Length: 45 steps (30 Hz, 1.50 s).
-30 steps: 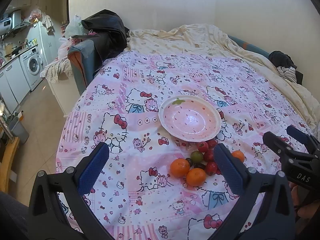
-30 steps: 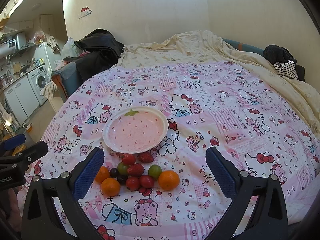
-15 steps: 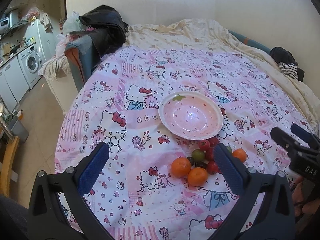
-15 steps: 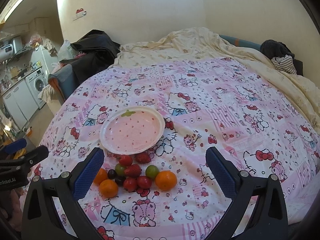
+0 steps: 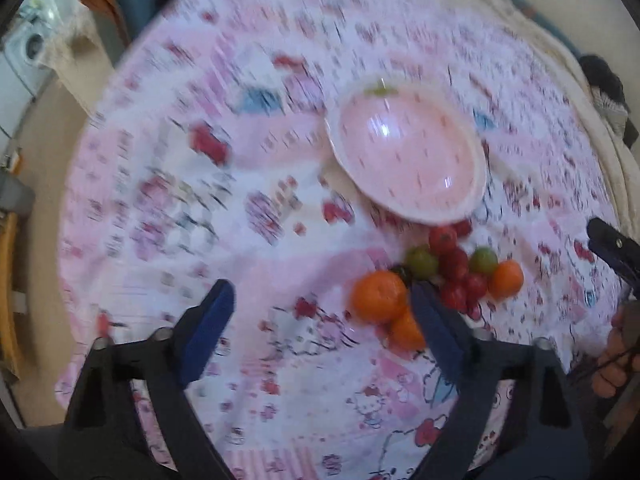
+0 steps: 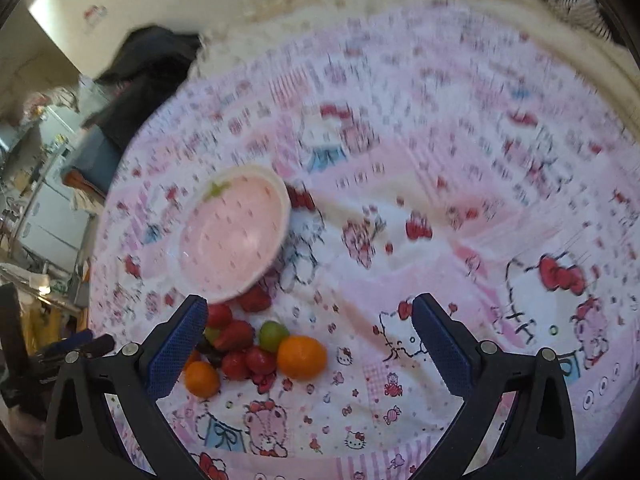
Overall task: Organize fruits
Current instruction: 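Grasp a mandarin orange with the left tool while the right tool grasps a larger orange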
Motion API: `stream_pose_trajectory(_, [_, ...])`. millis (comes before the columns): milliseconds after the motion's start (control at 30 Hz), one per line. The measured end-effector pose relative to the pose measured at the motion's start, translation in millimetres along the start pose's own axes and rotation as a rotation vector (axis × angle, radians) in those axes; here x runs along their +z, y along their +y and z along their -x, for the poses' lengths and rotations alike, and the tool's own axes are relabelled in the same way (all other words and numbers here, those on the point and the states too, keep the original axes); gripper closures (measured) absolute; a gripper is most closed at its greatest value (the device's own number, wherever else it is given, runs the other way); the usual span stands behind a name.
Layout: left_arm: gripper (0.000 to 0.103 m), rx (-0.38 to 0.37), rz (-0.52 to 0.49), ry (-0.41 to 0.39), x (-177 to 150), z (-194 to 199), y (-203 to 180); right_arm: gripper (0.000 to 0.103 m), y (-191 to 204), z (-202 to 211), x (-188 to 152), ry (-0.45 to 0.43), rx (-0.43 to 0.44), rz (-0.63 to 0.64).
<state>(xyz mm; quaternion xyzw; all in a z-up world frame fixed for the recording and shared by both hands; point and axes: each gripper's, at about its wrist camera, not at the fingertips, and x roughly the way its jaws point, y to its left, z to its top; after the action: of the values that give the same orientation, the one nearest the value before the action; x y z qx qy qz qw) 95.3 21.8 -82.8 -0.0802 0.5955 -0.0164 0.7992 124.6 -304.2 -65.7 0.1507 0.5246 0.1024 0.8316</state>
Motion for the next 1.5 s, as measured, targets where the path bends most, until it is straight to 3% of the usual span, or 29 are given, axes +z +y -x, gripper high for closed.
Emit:
stream_pose_trajectory(133, [0.024, -0.048, 0.000, 0.101, 0.2, -27.4, -17.2, 0.000, -10.4, -20.9, -3.5, 0.067, -0.018, -0.051])
stream_pose_trajectory(200, [0.030, -0.049, -0.001, 0.106, 2.5, -38.2, -24.4, 0.000, -12.4, -26.4, -6.4, 0.092, -0.019, -0.063])
stream_pose_trajectory(267, [0.044, -0.045, 0.019, 0.094, 4.2, -45.2, -24.5, 0.000, -12.7, -30.0, -9.1, 0.112, -0.018, -0.057])
stream_pose_trajectory(367, [0.048, -0.035, 0.054, 0.134, 1.5, -58.9, -19.3, 0.001, -12.6, -37.6, -13.0, 0.164, 0.012, -0.046])
stream_pose_trajectory(400, [0.048, -0.030, 0.058, 0.151, -0.8, -63.1, -18.5, 0.004, -13.6, -42.6, -15.2, 0.201, 0.051, -0.048])
stream_pose_trajectory(467, [0.048, -0.031, 0.056, 0.170, -5.7, -67.3, -19.7, 0.029, -14.1, -56.5, -22.4, 0.294, 0.113, -0.061])
stream_pose_trajectory(633, [0.048, -0.020, 0.063, 0.170, -5.0, -68.9, -16.0, 0.038, -1.3, -78.0, -38.5, 0.383, 0.093, -0.016])
stream_pose_trajectory(733, [0.049, -0.025, 0.071, 0.174, -5.3, -70.4, -16.2, 0.041, 6.7, -88.3, -42.5, 0.393, 0.045, 0.031])
stream_pose_trajectory(800, [0.063, -0.037, 0.080, 0.183, -3.5, -72.7, -15.3, 0.050, 8.9, -93.7, -43.3, 0.396, 0.026, 0.049])
stream_pose_trajectory(833, [0.064, -0.040, 0.092, 0.183, -3.4, -73.4, -13.8, 0.056, 9.7, -95.4, -42.8, 0.393, 0.024, 0.056])
stream_pose_trajectory(1200, [0.066, -0.058, 0.089, 0.105, -5.2, -50.1, -18.6, 0.058, 2.0, -72.2, -42.1, 0.339, 0.077, 0.013])
stream_pose_trajectory(1500, [0.066, -0.001, 0.096, 0.010, -3.5, -20.6, -5.0, 0.058, 0.7, -48.8, -34.9, 0.282, 0.059, -0.021])
